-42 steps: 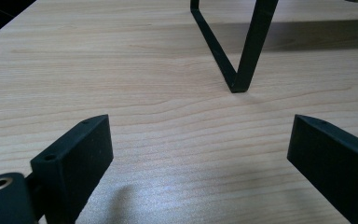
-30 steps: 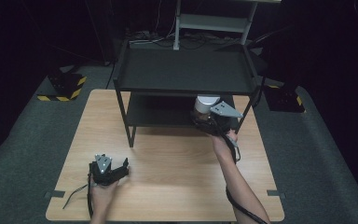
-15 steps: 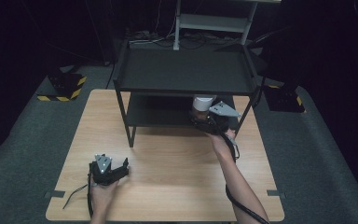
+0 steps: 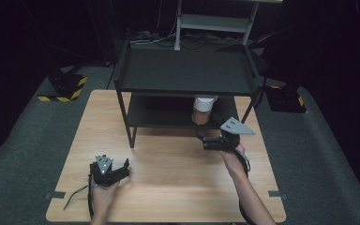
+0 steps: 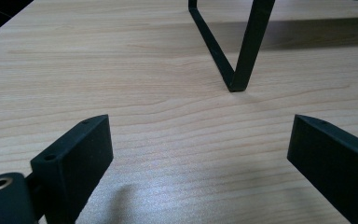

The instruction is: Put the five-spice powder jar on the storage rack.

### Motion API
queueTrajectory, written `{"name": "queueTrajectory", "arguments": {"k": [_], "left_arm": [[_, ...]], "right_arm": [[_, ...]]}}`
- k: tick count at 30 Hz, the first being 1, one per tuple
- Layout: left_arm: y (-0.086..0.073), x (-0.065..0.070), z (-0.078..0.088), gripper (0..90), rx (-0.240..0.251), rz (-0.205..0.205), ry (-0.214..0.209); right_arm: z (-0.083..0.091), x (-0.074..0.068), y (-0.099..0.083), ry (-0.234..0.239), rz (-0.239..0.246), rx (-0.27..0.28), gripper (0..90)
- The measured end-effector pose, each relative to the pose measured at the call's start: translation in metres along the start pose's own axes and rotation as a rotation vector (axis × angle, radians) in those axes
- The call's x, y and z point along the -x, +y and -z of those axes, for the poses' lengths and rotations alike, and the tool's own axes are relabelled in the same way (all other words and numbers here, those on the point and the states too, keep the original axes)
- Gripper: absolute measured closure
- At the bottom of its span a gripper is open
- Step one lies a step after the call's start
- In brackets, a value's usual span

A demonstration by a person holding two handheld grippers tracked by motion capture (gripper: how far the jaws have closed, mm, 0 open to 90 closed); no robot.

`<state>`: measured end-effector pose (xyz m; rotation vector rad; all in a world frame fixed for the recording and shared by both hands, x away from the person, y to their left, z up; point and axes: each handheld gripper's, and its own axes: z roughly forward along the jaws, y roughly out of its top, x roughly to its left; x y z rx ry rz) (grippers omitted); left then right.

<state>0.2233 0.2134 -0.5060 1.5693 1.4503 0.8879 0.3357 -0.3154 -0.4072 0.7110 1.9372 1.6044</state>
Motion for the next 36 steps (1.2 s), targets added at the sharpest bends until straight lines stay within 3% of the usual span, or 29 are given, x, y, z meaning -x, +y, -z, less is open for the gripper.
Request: {"name": "queueTrajectory", "arguments": {"k": [3, 7, 9, 10, 15, 22, 27, 30, 36], "left_arm": [[0.0, 0.0, 0.0, 7.0, 0.0, 0.001, 0.0], [0.0, 0.001, 0.0, 7.0, -0.002, -0.002, -0.001], [0.0, 0.001, 0.0, 7.0, -0.003, -0.003, 0.0], [0.0, 0.001, 0.0, 7.0, -0.003, -0.003, 0.0], [0.0, 0.001, 0.0, 7.0, -0.003, -0.001, 0.002], [0.001, 0.002, 0.0, 7.0, -0.011, -0.001, 0.008], [0.001, 0.002, 0.0, 7.0, -0.013, -0.003, 0.009], [0.001, 0.002, 0.0, 7.0, -0.012, -0.002, 0.009], [0.001, 0.003, -0.001, 7.0, -0.017, -0.01, 0.007]], "right_arm": [[0.024, -0.007, -0.021, 0.011, -0.003, 0.021, 4.3], [0.054, -0.014, -0.057, -0.019, 0.009, -0.02, 4.3], [0.065, -0.01, -0.079, -0.057, -0.034, -0.079, 4.3], [0.065, -0.01, -0.079, -0.057, -0.034, -0.079, 4.3], [0.086, -0.003, -0.115, -0.158, -0.144, -0.107, 4.3], [0.092, -0.008, -0.126, -0.25, -0.178, -0.109, 4.2], [0.089, -0.009, -0.124, -0.256, -0.175, -0.132, 4.4], [0.085, -0.011, -0.121, -0.261, -0.146, -0.159, 4.9], [0.087, -0.014, -0.123, -0.287, -0.161, -0.146, 4.9]]}}
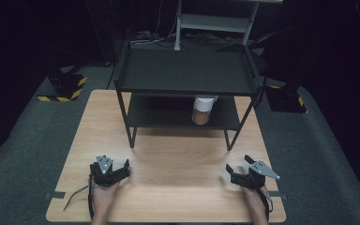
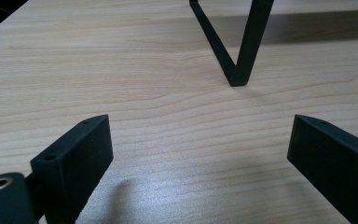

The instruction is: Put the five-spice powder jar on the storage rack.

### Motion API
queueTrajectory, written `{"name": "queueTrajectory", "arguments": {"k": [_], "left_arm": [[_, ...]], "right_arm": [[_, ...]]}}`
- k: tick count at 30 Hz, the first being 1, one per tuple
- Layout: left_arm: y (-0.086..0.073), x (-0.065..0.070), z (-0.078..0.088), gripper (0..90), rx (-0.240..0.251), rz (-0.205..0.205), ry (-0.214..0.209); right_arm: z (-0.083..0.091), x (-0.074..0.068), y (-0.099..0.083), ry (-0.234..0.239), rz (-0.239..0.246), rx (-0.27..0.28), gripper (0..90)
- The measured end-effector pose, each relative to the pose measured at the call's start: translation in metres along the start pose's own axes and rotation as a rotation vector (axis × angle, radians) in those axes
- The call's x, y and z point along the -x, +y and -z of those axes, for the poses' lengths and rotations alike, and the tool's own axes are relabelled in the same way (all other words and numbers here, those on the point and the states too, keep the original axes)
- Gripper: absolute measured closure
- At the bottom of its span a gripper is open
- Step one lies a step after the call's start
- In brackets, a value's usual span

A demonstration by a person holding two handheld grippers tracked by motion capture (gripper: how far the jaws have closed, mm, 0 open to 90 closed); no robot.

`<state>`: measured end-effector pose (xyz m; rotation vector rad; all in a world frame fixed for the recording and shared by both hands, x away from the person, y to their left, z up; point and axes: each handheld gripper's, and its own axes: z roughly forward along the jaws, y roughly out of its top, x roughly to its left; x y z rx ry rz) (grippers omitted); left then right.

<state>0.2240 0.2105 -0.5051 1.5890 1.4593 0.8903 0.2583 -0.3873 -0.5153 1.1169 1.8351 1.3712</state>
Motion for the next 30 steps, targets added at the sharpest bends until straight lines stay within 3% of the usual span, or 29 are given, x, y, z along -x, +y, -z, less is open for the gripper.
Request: {"name": "queueTrajectory", "arguments": {"k": [30], "left_arm": [[-0.0009, -0.0004, 0.0007, 7.0, 0.006, 0.001, -0.003]], "right_arm": [[-0.0006, -0.0033, 0.0015, -0.009, 0.019, -0.017, 5.7]]}}
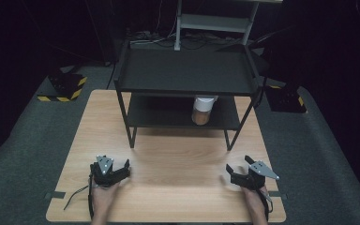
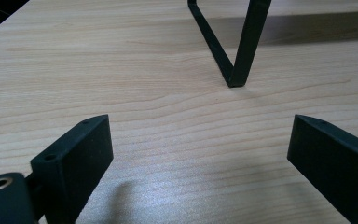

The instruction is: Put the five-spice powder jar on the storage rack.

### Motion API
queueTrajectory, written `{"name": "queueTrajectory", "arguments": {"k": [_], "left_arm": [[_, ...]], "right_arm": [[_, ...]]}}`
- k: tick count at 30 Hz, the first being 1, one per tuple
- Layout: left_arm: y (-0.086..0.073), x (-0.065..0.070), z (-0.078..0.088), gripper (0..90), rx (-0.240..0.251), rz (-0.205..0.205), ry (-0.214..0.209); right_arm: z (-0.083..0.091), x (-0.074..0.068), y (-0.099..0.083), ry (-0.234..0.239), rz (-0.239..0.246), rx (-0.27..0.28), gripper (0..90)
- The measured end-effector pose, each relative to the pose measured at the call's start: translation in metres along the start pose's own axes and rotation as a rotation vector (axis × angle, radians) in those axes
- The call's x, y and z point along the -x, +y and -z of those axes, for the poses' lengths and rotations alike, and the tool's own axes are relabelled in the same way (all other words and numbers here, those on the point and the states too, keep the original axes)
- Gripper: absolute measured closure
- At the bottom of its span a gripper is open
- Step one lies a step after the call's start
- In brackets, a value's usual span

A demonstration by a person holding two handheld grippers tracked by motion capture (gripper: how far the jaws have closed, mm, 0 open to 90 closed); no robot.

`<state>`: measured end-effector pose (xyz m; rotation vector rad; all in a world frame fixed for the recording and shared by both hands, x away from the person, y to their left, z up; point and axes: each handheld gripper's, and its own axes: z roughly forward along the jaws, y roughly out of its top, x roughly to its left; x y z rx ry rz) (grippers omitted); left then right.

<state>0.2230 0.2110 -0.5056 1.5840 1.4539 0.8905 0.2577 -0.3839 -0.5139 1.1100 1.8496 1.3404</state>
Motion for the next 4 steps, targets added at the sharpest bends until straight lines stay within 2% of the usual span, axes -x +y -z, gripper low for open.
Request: {"name": "queueTrajectory", "arguments": {"k": [4], "left_arm": [[-0.0002, -0.0001, 0.0001, 7.0, 0.002, 0.001, 0.0]], "right_arm": [[0.0, -0.0003, 0.0001, 0.0, 0.004, -0.001, 5.7]]}}
